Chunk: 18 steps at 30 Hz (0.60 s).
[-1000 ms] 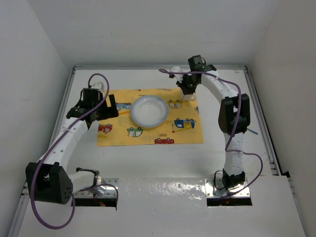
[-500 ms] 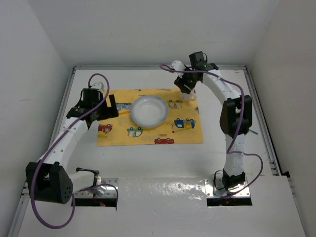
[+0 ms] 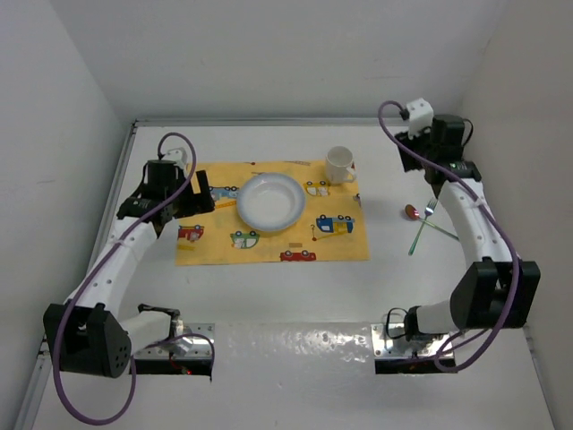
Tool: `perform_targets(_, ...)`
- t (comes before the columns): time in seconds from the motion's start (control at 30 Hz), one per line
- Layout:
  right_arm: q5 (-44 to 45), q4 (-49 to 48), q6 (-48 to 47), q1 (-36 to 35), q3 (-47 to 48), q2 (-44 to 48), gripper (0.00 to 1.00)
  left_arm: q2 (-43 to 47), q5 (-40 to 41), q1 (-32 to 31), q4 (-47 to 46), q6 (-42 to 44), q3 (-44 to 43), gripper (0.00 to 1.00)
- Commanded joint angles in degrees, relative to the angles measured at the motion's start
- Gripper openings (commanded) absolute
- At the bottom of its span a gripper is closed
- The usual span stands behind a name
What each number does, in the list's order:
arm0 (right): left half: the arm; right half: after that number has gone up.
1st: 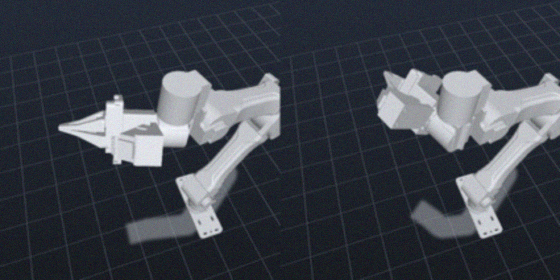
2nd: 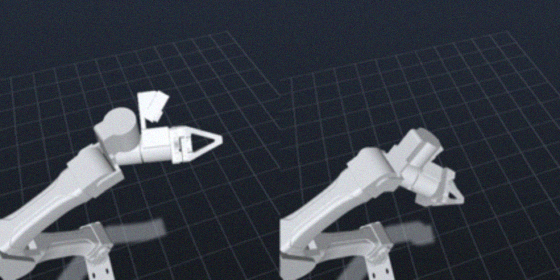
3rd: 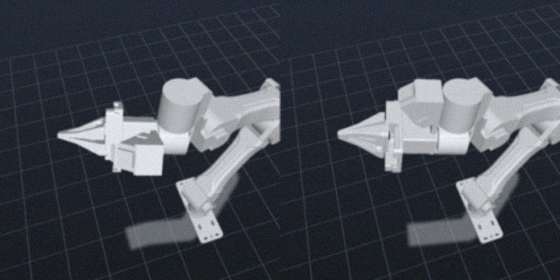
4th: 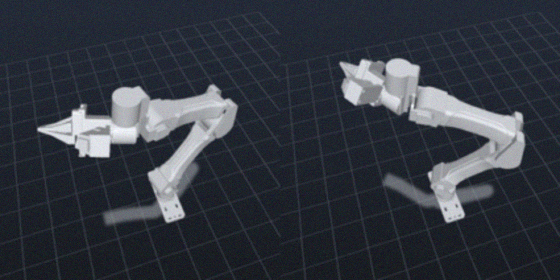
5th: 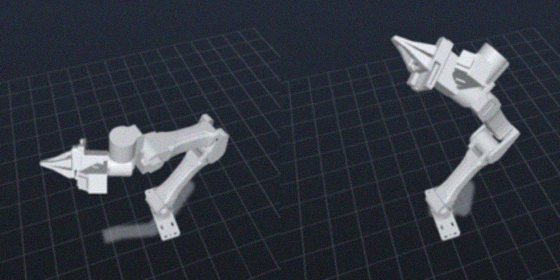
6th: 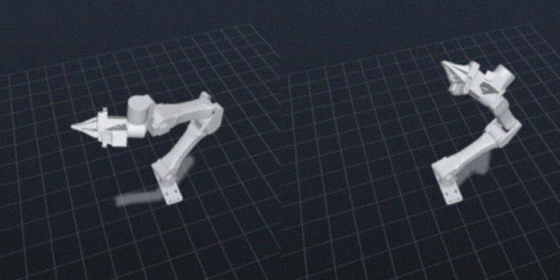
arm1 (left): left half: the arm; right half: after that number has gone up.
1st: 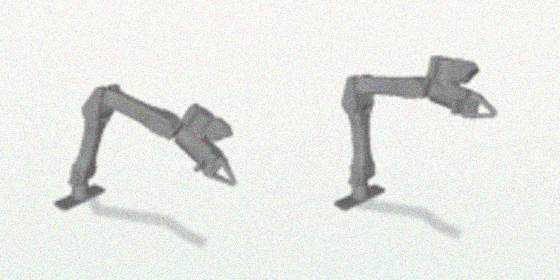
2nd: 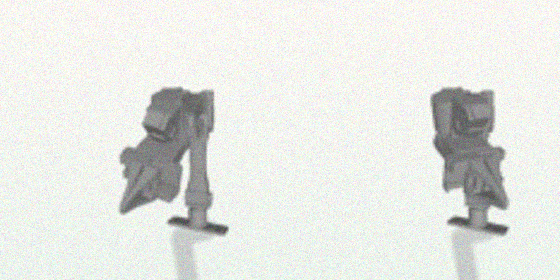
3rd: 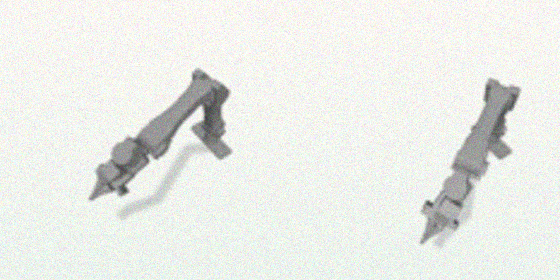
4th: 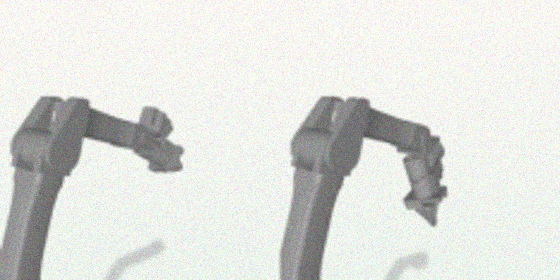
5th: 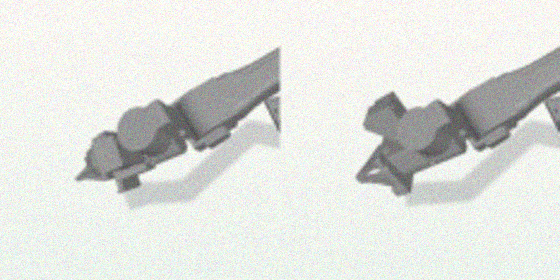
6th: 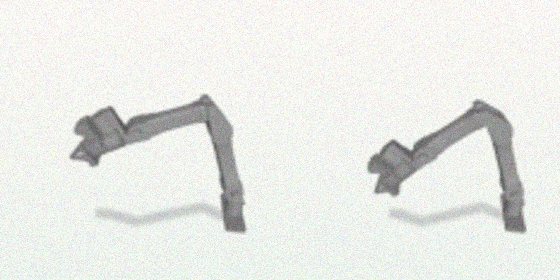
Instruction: Set the dinner table for one person
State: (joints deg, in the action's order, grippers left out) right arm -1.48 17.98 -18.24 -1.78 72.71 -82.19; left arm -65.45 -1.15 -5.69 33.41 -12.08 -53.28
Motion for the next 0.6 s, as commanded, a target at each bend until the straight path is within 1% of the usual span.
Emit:
perform_targets(0.0, 5.6, -4.0, 7.0, 4.5, -10.9, 2.0, 0.54, 3.6, -1.5, -0.5, -0.9, 0.0, -0.8, 0.91)
perform_targets(0.07, 6.4, -5.1, 7.4, 6.0, -16.2, 3.5, 0.52, 5.1, -1.8, -0.5, -1.1, 0.0, -0.4, 0.91)
perform_targets(0.1, 6.2, -5.7, 8.1, 8.1, -17.8, 3.6, 0.49, 5.4, -2.3, -0.5, -1.4, 0.0, 0.2, 0.91)
perform_targets(0.17, 4.7, -7.5, 9.7, 10.5, -22.1, 3.4, 0.46, 6.7, -3.0, -0.5, -2.1, 0.1, 1.3, 0.91)
perform_targets(0.23, 4.6, -9.0, 8.8, 12.8, -25.4, 2.8, 0.43, 7.5, -3.6, -0.5, -2.8, 0.4, 2.4, 0.91)
perform_targets(0.37, 4.6, -11.8, 6.3, 14.9, -28.7, 0.3, 0.43, 9.7, -6.7, -0.6, -6.0, 1.9, 6.2, 0.91)
perform_targets(0.57, 2.9, -13.0, 1.8, 17.5, -27.6, -5.8, 0.45, 11.7, -9.2, -0.6, -9.2, 3.0, 10.7, 0.91)
